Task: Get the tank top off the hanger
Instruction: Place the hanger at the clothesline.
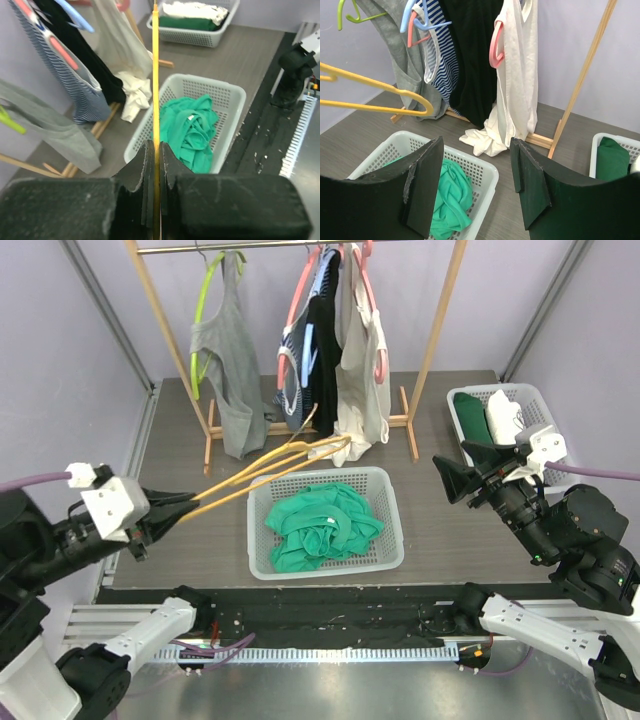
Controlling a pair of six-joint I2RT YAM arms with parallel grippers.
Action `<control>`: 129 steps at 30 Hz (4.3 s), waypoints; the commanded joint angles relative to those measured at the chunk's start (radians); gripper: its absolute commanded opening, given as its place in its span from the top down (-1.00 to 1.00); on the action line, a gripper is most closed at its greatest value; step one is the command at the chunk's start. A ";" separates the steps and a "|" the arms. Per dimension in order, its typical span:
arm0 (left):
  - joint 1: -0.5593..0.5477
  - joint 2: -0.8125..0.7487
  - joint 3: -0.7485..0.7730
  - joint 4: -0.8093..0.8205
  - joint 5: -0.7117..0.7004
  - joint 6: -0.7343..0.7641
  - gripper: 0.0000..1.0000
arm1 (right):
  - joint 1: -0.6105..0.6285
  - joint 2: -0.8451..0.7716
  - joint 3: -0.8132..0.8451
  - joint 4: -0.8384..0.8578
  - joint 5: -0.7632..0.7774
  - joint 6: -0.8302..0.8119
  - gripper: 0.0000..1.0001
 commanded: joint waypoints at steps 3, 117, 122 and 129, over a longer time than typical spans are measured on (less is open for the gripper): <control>0.004 0.026 -0.031 0.008 0.083 -0.009 1.00 | -0.002 -0.023 0.023 0.009 0.010 0.019 -0.25; 0.524 0.468 -0.056 1.003 -0.047 -0.799 1.00 | -0.002 -0.125 -0.095 -0.023 0.034 0.072 -0.07; 0.607 0.479 -0.093 1.038 -0.007 -0.869 1.00 | -0.002 -0.131 -0.097 -0.026 0.039 0.074 -0.07; 0.619 0.456 -0.180 1.038 -0.007 -0.834 1.00 | -0.001 -0.129 -0.098 -0.026 0.040 0.072 -0.06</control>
